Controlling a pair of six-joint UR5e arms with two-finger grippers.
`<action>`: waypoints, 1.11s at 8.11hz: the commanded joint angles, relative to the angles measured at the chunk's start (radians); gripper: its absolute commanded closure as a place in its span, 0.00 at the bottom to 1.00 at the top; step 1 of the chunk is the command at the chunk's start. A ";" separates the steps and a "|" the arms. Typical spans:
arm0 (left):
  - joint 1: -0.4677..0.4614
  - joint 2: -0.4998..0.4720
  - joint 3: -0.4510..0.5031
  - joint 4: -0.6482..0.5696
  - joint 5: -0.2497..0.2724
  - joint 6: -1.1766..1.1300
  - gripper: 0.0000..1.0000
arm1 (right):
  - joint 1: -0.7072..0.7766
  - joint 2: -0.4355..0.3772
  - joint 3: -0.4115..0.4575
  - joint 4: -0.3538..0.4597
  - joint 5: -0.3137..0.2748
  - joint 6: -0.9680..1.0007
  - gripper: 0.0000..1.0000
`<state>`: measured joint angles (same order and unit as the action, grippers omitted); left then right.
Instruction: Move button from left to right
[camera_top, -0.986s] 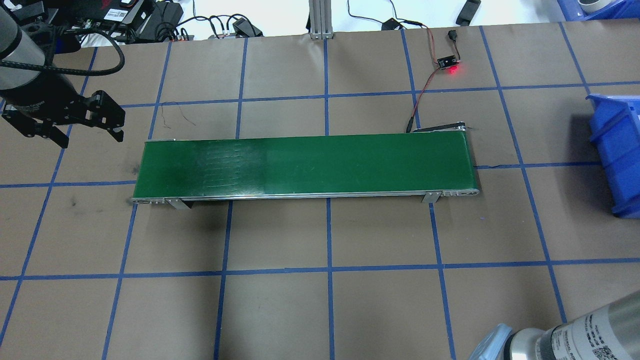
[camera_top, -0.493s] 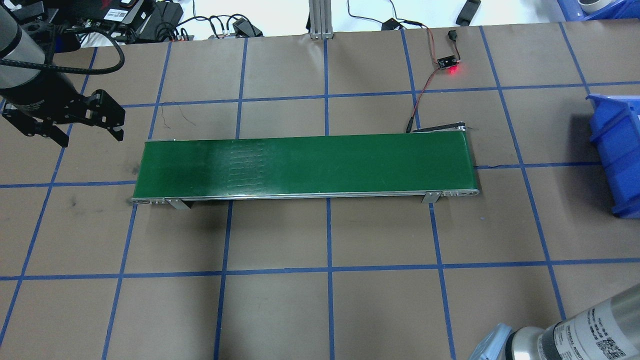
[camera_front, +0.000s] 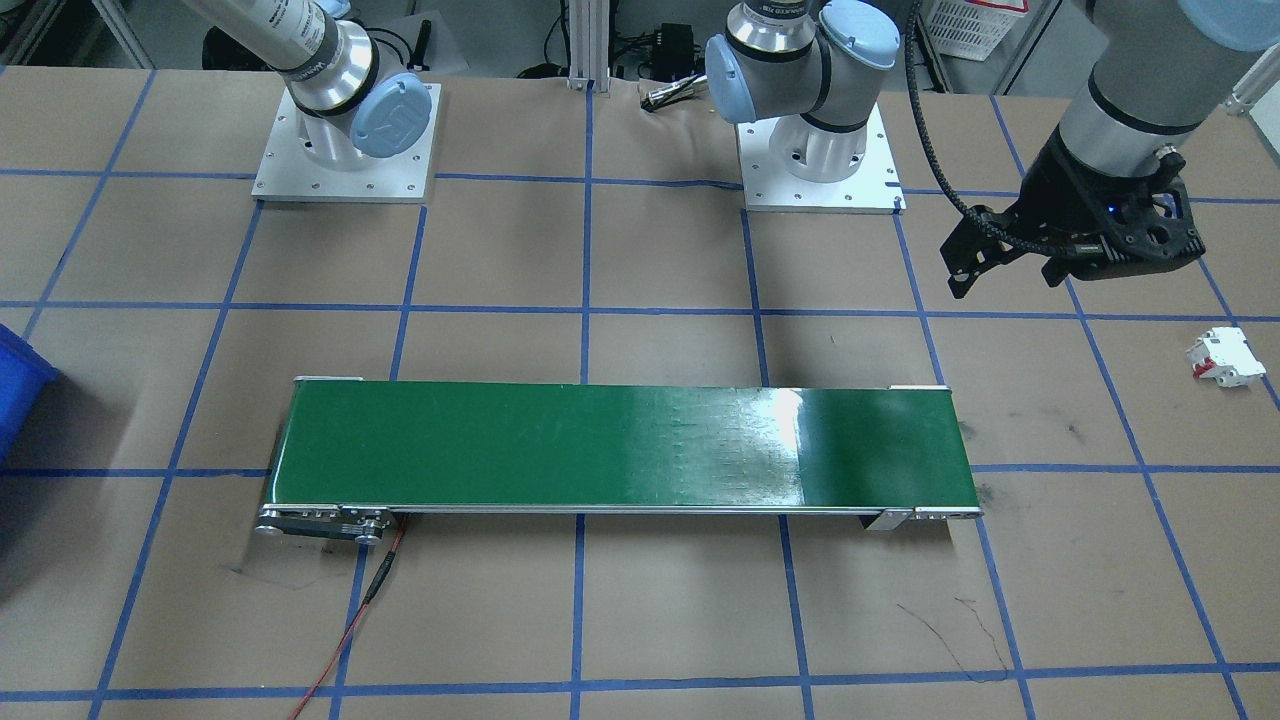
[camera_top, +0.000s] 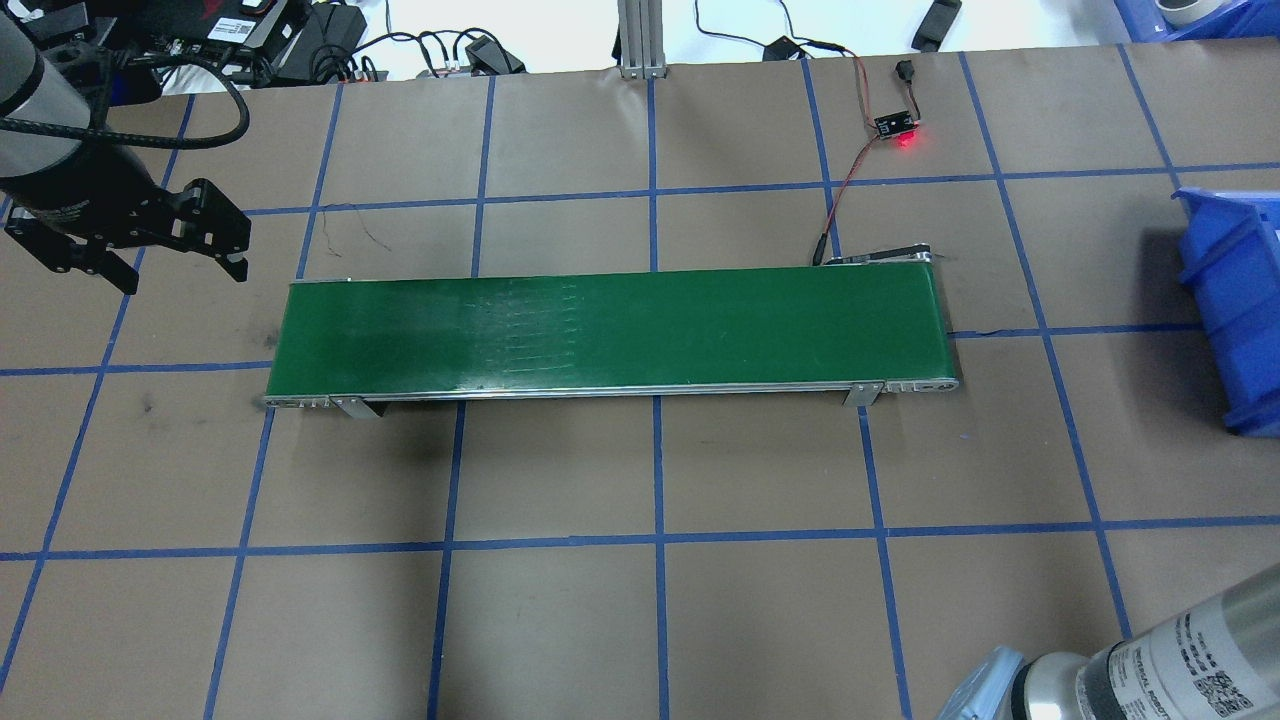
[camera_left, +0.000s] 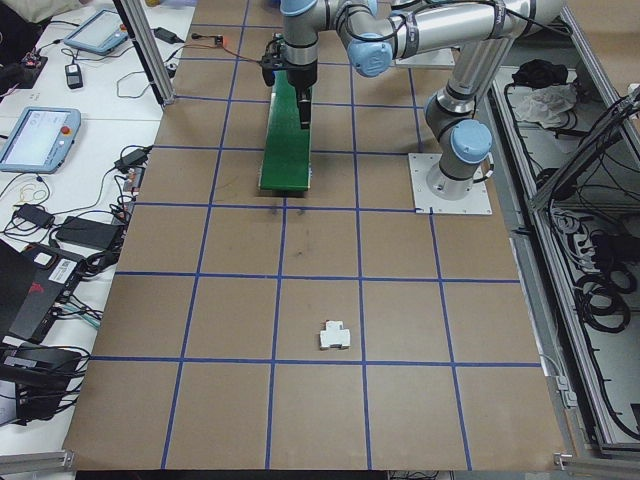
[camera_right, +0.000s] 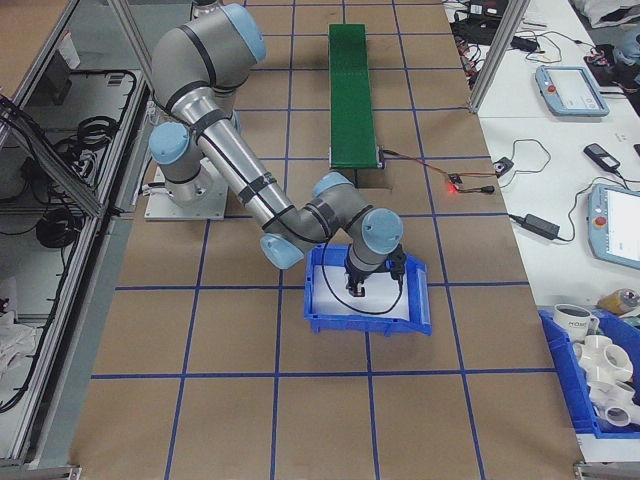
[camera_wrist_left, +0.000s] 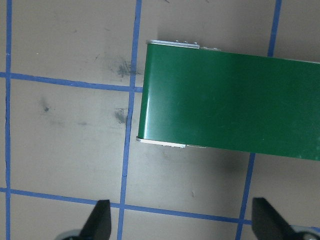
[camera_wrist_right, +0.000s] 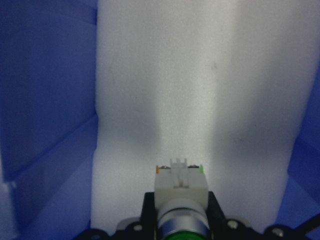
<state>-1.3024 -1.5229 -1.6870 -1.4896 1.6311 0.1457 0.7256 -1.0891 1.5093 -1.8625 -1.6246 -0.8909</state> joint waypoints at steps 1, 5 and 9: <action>0.000 -0.002 0.001 0.000 0.000 0.000 0.00 | 0.000 0.001 0.032 -0.082 -0.031 -0.010 0.68; 0.000 -0.005 0.001 0.000 0.000 0.000 0.00 | 0.000 0.001 0.058 -0.095 -0.015 -0.032 0.61; 0.000 -0.008 0.003 0.000 0.000 0.000 0.00 | 0.000 0.001 0.068 -0.139 0.052 -0.100 0.21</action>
<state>-1.3024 -1.5300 -1.6847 -1.4894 1.6306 0.1457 0.7256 -1.0877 1.5700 -1.9956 -1.5825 -0.9709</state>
